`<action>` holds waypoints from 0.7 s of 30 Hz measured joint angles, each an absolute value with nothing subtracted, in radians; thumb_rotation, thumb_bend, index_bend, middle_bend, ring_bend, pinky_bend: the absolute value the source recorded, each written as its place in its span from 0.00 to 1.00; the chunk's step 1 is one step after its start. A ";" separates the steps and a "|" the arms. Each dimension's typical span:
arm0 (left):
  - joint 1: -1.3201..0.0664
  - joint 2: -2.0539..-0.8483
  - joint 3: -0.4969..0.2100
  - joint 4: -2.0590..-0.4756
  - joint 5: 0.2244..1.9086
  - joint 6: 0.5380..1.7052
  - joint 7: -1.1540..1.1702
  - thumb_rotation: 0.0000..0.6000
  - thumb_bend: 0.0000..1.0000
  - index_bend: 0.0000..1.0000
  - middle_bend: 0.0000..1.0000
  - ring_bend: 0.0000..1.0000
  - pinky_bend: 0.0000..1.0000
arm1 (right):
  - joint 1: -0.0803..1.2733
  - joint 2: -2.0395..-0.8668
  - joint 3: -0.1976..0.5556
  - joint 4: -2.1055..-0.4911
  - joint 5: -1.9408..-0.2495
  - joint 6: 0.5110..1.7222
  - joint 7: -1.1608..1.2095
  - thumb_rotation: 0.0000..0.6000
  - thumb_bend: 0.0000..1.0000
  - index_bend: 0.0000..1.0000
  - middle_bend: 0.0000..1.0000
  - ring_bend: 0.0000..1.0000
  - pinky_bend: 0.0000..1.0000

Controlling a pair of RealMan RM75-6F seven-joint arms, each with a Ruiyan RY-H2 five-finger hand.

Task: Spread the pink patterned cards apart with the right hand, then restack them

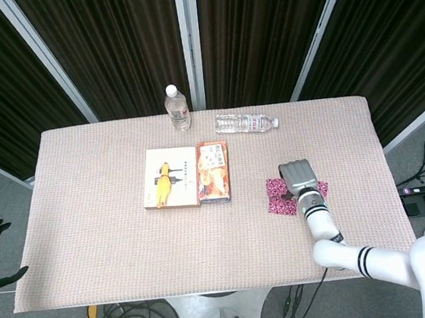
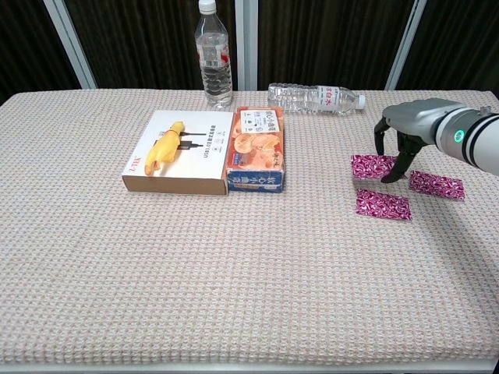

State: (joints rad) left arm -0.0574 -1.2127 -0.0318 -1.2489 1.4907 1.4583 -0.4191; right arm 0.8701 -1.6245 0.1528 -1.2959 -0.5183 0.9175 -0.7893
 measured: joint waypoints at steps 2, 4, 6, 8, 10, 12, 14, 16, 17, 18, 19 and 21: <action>-0.059 -1.215 -0.032 -1.247 1.494 1.458 -0.421 1.00 0.04 0.21 0.22 0.09 0.27 | 0.858 -1.610 0.145 -1.340 -0.520 0.949 -0.791 0.85 0.06 0.45 1.00 1.00 1.00; -0.061 -1.216 -0.030 -1.246 1.498 1.459 -0.423 1.00 0.04 0.21 0.22 0.09 0.27 | 0.846 -1.600 0.138 -1.376 -0.522 0.980 -0.793 0.85 0.06 0.45 1.00 1.00 1.00; -0.061 -1.216 -0.029 -1.246 1.501 1.462 -0.424 1.00 0.04 0.21 0.22 0.09 0.27 | 0.832 -1.591 0.129 -1.412 -0.525 1.016 -0.795 0.86 0.06 0.45 1.00 1.00 1.00; -0.059 -1.214 -0.028 -1.248 1.502 1.466 -0.425 1.00 0.04 0.21 0.22 0.09 0.27 | 0.817 -1.587 0.123 -1.438 -0.526 1.045 -0.795 0.86 0.06 0.45 1.00 1.00 1.00; -0.058 -1.213 -0.028 -1.248 1.502 1.468 -0.428 1.00 0.04 0.21 0.22 0.09 0.27 | 0.805 -1.588 0.118 -1.453 -0.526 1.067 -0.793 0.86 0.06 0.45 1.00 1.00 1.00; -0.057 -1.213 -0.027 -1.247 1.503 1.467 -0.431 1.00 0.04 0.21 0.22 0.09 0.27 | 0.788 -1.594 0.110 -1.467 -0.526 1.084 -0.789 0.85 0.06 0.45 1.00 1.00 1.00; -0.059 -1.213 -0.026 -1.247 1.506 1.467 -0.431 1.00 0.04 0.21 0.22 0.09 0.27 | 0.778 -1.602 0.100 -1.470 -0.526 1.090 -0.788 0.86 0.06 0.45 1.00 1.00 1.00; -0.059 -1.214 -0.025 -1.246 1.510 1.470 -0.431 1.00 0.04 0.21 0.22 0.09 0.27 | 0.773 -1.611 0.096 -1.465 -0.528 1.092 -0.788 0.85 0.06 0.45 1.00 1.00 1.00; -0.059 -1.214 -0.025 -1.246 1.510 1.471 -0.431 1.00 0.04 0.21 0.22 0.09 0.27 | 0.771 -1.616 0.094 -1.460 -0.530 1.091 -0.787 0.85 0.06 0.45 1.00 1.00 1.00; -0.059 -1.214 -0.025 -1.246 1.510 1.472 -0.431 1.00 0.04 0.21 0.22 0.09 0.27 | 0.769 -1.620 0.094 -1.456 -0.531 1.090 -0.787 0.85 0.06 0.45 1.00 1.00 1.00; -0.058 -1.214 -0.025 -1.246 1.508 1.472 -0.431 1.00 0.04 0.21 0.22 0.09 0.27 | 0.769 -1.624 0.094 -1.452 -0.533 1.089 -0.787 0.85 0.06 0.45 1.00 1.00 1.00; -0.057 -1.213 -0.025 -1.245 1.505 1.471 -0.433 1.00 0.04 0.21 0.22 0.09 0.27 | 0.769 -1.631 0.096 -1.443 -0.535 1.086 -0.787 0.85 0.06 0.45 1.00 1.00 1.00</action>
State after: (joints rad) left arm -0.0569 -1.2130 -0.0249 -1.2449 1.5054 1.4714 -0.4333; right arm 0.7686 -1.6312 0.0960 -1.4430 -0.5352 1.0857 -0.7873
